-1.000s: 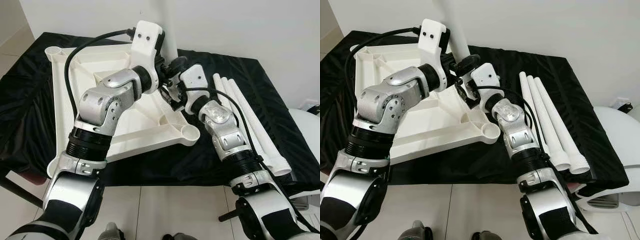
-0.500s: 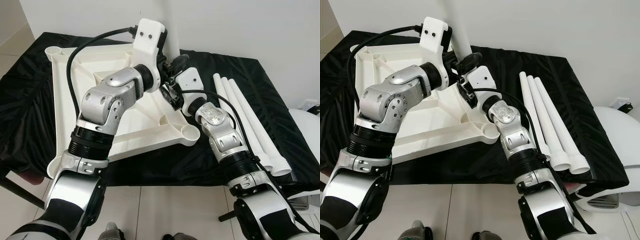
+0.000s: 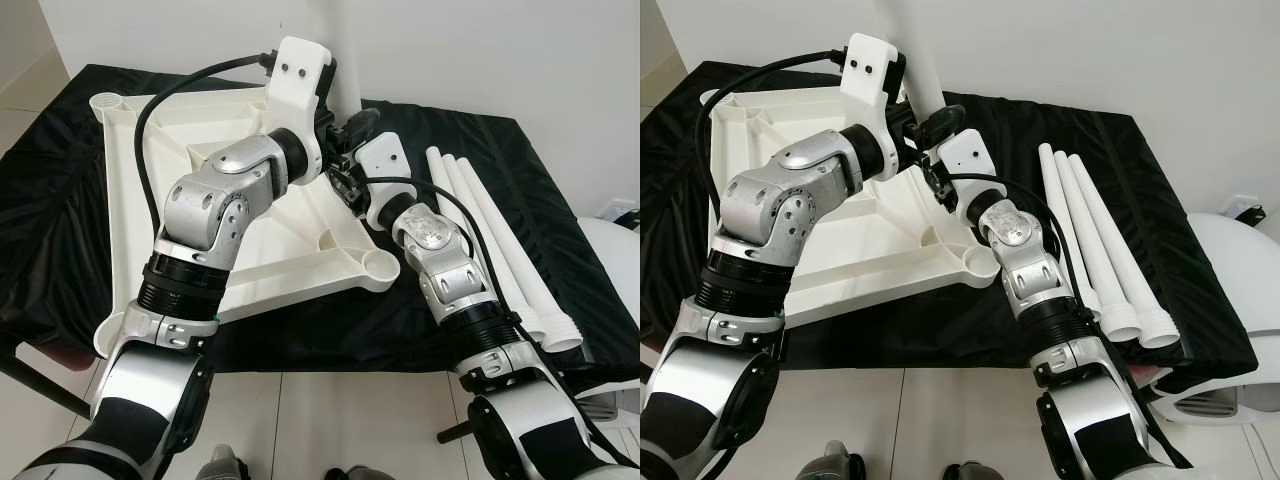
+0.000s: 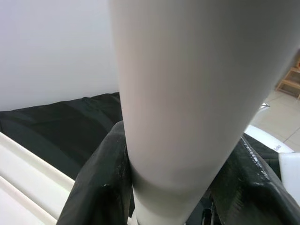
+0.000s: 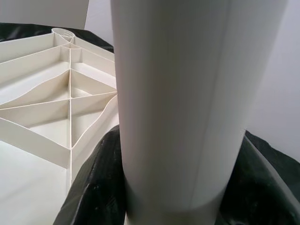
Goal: Building children table
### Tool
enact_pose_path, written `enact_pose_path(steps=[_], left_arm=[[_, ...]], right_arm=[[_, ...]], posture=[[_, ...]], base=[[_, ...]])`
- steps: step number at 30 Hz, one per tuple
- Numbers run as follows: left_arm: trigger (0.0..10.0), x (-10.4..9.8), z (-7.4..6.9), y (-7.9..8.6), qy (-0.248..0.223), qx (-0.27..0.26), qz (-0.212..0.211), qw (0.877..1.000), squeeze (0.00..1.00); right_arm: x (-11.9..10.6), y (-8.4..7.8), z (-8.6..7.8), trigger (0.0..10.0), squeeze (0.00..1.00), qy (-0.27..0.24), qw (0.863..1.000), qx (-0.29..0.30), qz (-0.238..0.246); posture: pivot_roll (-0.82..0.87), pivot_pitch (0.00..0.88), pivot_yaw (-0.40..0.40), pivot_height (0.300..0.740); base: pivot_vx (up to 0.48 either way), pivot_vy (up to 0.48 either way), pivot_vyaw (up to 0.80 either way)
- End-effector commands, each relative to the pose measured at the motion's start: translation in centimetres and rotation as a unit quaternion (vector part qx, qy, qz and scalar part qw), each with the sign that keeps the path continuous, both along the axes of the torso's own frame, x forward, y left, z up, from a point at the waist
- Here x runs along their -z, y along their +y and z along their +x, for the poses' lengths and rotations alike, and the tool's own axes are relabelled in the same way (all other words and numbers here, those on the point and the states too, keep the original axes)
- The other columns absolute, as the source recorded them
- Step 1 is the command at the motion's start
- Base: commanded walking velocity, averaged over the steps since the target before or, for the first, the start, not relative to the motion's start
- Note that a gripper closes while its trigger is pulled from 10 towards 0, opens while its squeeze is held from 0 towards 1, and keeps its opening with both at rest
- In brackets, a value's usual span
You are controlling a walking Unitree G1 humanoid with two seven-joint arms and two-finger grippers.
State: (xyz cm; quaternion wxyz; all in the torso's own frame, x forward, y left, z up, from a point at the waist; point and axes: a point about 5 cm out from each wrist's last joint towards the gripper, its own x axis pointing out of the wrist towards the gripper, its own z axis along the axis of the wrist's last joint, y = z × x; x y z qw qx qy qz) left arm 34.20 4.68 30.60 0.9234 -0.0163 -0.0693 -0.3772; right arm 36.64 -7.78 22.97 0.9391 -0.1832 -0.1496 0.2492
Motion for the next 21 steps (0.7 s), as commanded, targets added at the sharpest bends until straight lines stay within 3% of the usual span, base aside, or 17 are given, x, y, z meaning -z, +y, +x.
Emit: enact_pose_path(steps=[1, 2, 3, 6, 7, 8, 20, 21], left_arm=[[10.0, -0.17, -0.4, -0.67, -0.012, 0.017, 0.006, 1.0, 0.0], [10.0, -0.17, -0.4, -0.67, -0.012, 0.017, 0.006, 1.0, 0.0], [10.0, -0.11, -0.61, -0.82, -0.014, 0.024, 0.008, 1.0, 0.0], [10.0, -0.06, -0.75, -0.93, -0.013, 0.031, 0.005, 0.999, 0.0], [10.0, -0.05, -0.77, -0.95, -0.012, 0.033, 0.002, 0.999, 0.71], [10.0, -0.06, -0.79, -0.94, -0.009, 0.035, -0.004, 0.999, 1.0], [10.0, -0.22, -0.71, -0.59, -0.007, 0.032, -0.011, 0.999, 1.0], [10.0, -0.36, -0.8, -0.44, -0.003, 0.037, -0.021, 0.999, 0.0]], right_arm=[[-0.51, 0.09, 0.02, 1.3, 0.0, -0.005, 1.0, 0.003, 0.007], [-0.51, 0.09, 0.02, 1.3, 0.0, -0.005, 1.0, 0.003, 0.007], [-0.46, 0.02, 0.04, 10.0, 0.0, -0.002, 1.0, 0.005, 0.011], [-0.45, 0.0, 0.07, 10.0, 0.0, -0.001, 1.0, 0.006, 0.014], [-0.48, 0.0, 0.08, 10.0, 0.0, -0.001, 1.0, 0.006, 0.015], [-0.53, -0.01, 0.09, 10.0, 0.0, -0.002, 1.0, 0.006, 0.016], [-0.67, -0.33, 0.18, 10.0, 0.0, -0.008, 1.0, 0.012, 0.022], [-0.61, -0.48, 0.24, 10.0, 0.0, -0.006, 1.0, 0.014, 0.022]], posture=[[-0.01, 0.05, -0.075, 0.74], [-0.01, 0.05, -0.075, 0.74], [-0.01, 0.048, -0.075, 0.74], [-0.01, 0.047, -0.075, 0.74], [-0.01, 0.046, -0.075, 0.74], [-0.01, 0.045, -0.075, 0.74], [-0.01, 0.042, -0.075, 0.74], [0.0, 0.041, -0.076, 0.74]], base=[[0.0, 0.0, 0.0], [0.0, 0.0, 0.0], [0.0, 0.0, 0.0], [0.0, 0.0, 0.0], [0.0, 0.0, 0.0], [0.0, 0.0, 0.0], [0.0, 0.0, 0.0], [0.0, 0.0, 0.0]])
